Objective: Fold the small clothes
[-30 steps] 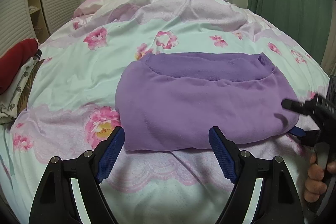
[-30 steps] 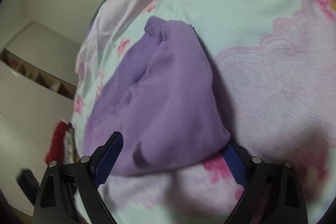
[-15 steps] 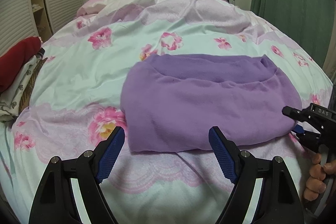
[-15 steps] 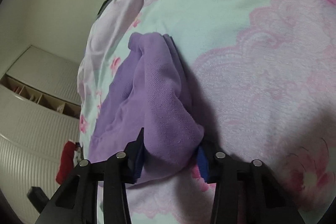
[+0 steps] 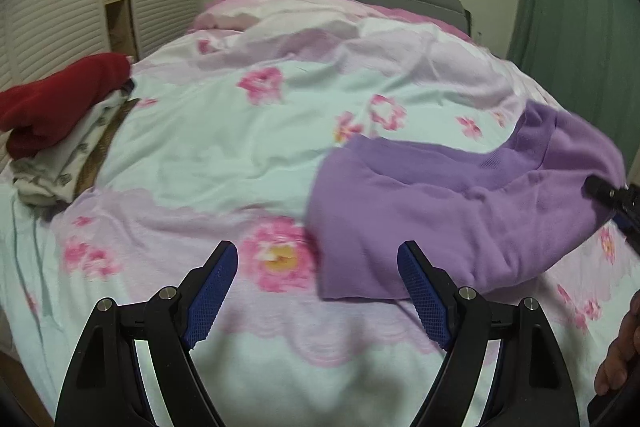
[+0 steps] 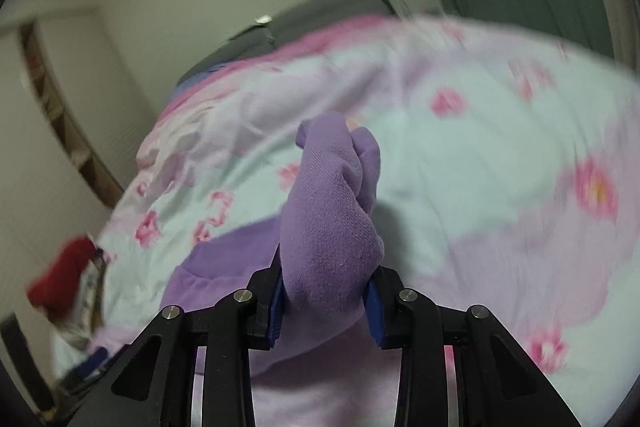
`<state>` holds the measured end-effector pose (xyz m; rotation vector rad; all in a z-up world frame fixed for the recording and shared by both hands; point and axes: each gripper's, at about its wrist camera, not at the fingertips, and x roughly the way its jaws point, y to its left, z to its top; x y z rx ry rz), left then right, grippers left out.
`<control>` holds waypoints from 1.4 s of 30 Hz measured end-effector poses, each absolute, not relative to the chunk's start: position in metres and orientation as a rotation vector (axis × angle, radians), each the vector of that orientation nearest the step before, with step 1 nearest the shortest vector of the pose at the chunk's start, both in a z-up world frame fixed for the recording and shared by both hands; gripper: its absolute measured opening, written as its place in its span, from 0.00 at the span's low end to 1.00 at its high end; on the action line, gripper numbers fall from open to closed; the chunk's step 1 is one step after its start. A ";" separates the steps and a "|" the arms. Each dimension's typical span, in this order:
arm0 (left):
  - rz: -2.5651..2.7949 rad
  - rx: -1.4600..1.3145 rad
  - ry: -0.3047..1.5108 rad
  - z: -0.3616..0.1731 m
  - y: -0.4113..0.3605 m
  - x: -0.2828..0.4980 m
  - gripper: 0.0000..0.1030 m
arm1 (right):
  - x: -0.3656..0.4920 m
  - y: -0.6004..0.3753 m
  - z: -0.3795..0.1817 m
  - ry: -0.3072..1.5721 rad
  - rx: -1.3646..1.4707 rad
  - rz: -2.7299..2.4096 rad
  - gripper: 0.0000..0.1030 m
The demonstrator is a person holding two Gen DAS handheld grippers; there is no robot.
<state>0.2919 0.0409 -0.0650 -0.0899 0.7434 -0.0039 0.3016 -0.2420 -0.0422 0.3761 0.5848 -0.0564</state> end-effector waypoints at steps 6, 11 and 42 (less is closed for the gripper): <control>0.074 -0.142 0.712 -0.057 0.087 0.280 0.80 | 0.319 -0.136 -0.025 0.552 0.023 0.021 0.34; 0.131 -0.163 0.717 -0.061 0.121 0.276 0.80 | 0.336 -0.053 -0.071 0.654 -0.198 0.135 0.34; -0.315 0.096 0.682 -0.044 -0.033 0.330 0.55 | 0.275 -0.237 -0.064 0.648 0.296 0.225 0.69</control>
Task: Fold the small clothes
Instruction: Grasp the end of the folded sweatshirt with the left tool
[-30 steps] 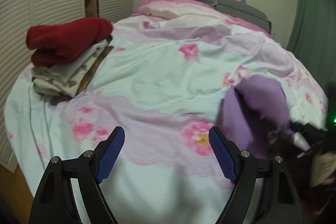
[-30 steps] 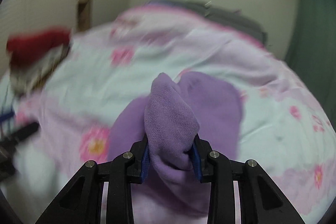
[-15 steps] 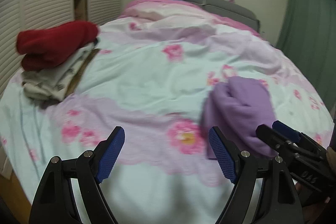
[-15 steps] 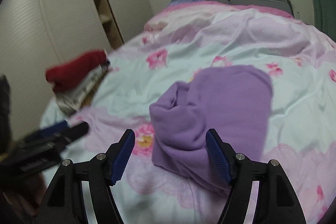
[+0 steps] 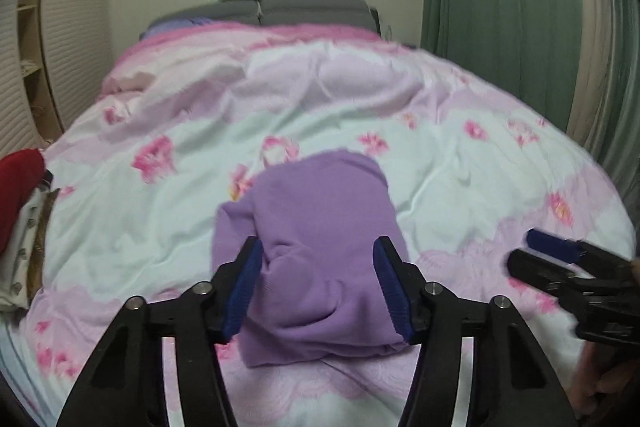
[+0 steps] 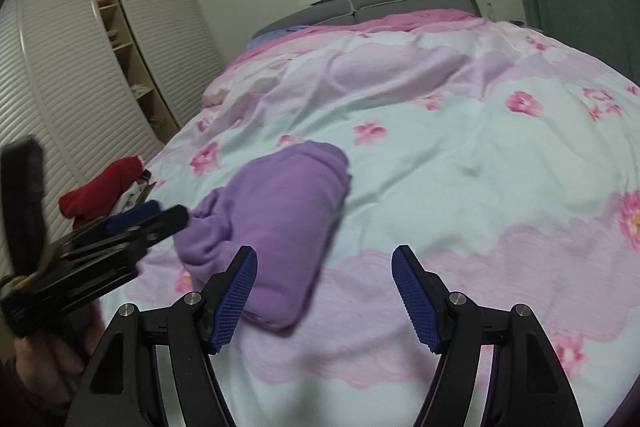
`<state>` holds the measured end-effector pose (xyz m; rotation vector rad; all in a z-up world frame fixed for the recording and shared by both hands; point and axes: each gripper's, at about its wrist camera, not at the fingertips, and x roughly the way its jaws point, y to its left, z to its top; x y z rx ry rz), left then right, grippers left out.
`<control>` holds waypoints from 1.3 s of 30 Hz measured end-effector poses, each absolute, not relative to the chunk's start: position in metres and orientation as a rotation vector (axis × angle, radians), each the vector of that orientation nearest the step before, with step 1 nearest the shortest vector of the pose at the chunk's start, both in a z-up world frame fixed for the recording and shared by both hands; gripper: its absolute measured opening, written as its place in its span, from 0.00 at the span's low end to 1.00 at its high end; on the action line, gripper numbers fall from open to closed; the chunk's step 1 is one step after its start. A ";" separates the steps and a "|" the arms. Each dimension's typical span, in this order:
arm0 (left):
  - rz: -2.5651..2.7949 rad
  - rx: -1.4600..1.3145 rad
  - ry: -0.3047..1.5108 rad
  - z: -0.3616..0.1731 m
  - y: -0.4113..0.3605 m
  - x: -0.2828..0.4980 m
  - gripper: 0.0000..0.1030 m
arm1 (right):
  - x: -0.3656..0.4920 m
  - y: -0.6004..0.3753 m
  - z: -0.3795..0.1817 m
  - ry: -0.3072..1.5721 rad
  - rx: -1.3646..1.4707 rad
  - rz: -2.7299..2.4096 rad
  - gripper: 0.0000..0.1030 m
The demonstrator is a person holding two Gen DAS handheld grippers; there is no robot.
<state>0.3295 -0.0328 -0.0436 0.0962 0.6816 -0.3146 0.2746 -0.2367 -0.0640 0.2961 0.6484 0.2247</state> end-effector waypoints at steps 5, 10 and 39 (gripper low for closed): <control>-0.259 0.120 0.752 -0.069 -0.027 0.347 0.55 | 0.274 -0.249 -0.070 0.661 0.309 0.221 0.69; -0.235 0.071 0.816 -0.097 -0.004 0.351 0.32 | 0.277 -0.252 -0.079 0.682 0.327 0.223 0.69; -0.245 -0.201 0.819 -0.106 0.046 0.344 0.28 | 0.296 -0.130 -0.123 0.820 -0.018 0.219 0.69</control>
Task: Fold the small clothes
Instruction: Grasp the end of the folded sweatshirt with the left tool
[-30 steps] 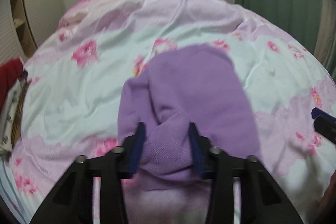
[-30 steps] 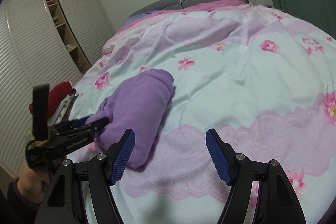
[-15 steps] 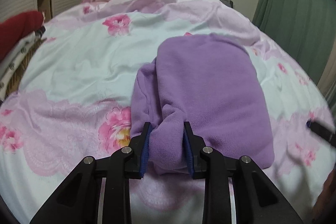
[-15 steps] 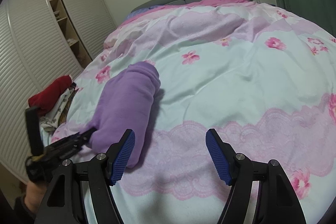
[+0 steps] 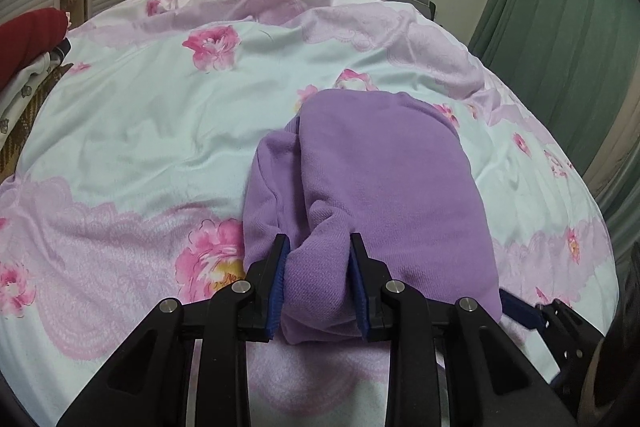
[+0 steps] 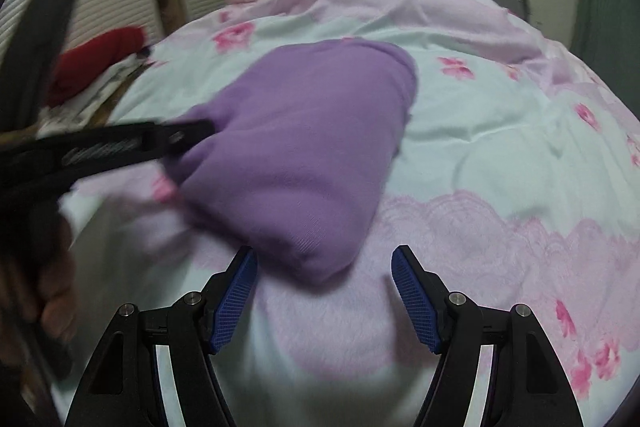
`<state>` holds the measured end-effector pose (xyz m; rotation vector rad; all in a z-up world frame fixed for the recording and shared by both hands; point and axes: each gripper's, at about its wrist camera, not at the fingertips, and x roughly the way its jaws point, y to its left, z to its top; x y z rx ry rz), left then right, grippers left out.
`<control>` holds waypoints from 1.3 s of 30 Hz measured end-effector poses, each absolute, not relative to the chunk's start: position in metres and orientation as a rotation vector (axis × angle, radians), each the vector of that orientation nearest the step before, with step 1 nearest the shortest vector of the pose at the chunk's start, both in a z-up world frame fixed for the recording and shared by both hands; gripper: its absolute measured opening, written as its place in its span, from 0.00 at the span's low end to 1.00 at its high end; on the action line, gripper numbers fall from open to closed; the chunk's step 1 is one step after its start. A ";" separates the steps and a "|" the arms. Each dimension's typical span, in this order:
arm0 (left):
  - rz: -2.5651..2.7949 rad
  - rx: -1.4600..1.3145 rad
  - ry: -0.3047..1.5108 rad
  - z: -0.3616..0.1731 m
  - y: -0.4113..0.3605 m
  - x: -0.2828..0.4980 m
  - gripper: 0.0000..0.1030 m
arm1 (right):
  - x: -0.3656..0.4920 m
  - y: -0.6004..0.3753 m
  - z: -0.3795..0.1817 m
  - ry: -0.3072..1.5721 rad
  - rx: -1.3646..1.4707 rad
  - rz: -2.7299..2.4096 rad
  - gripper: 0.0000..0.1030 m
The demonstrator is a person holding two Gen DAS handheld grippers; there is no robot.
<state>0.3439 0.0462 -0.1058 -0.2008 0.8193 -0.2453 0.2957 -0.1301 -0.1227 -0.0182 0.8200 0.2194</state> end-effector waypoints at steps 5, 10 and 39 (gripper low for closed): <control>-0.259 -0.206 0.813 -0.106 0.045 0.346 0.29 | 0.304 -0.156 -0.124 0.824 0.107 0.168 0.68; -0.239 -0.204 0.807 -0.110 0.042 0.345 0.29 | 0.305 -0.150 -0.131 0.838 0.081 0.128 0.68; -0.234 -0.154 0.667 -0.047 0.030 0.346 0.38 | 0.316 -0.201 -0.065 0.748 0.191 0.219 0.68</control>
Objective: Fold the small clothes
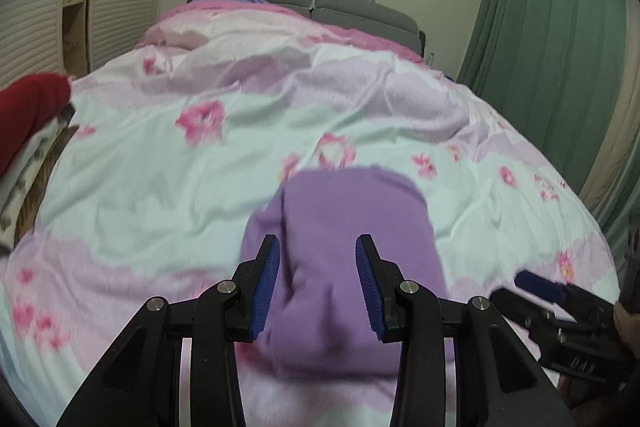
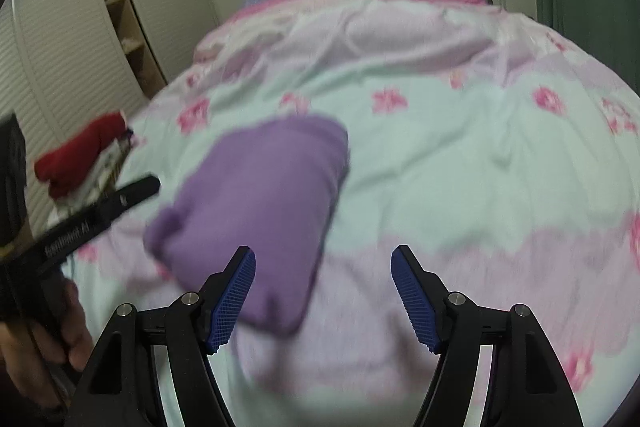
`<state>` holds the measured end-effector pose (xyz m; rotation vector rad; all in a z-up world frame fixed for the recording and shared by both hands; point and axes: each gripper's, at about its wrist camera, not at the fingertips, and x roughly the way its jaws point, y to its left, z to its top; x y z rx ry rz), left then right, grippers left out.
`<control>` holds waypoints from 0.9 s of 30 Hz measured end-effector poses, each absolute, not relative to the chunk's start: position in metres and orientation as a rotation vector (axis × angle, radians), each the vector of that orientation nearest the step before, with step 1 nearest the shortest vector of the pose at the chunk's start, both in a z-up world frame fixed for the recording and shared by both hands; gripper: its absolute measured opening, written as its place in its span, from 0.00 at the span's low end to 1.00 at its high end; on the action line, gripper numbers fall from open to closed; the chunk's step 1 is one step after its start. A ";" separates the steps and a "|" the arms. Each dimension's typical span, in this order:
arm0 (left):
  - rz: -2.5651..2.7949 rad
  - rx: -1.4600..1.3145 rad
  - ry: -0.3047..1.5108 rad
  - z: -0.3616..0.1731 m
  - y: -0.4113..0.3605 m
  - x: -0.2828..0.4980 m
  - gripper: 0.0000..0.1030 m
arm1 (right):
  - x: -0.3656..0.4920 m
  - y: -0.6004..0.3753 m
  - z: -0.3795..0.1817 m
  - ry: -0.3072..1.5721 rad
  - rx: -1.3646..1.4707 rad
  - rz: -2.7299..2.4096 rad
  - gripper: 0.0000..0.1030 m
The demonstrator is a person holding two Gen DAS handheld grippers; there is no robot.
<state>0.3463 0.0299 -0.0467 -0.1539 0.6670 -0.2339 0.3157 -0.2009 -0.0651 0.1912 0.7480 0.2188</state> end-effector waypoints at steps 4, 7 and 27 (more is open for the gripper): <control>-0.293 -0.145 0.705 -0.051 0.016 0.376 0.38 | 0.354 -0.187 -0.048 0.673 0.118 0.256 0.68; -0.296 -0.141 0.755 -0.067 0.013 0.393 0.38 | 0.390 -0.168 -0.049 0.682 0.019 0.293 0.68; -0.196 -0.210 0.774 -0.090 0.044 0.386 0.45 | 0.451 -0.165 -0.091 0.814 0.025 0.210 0.75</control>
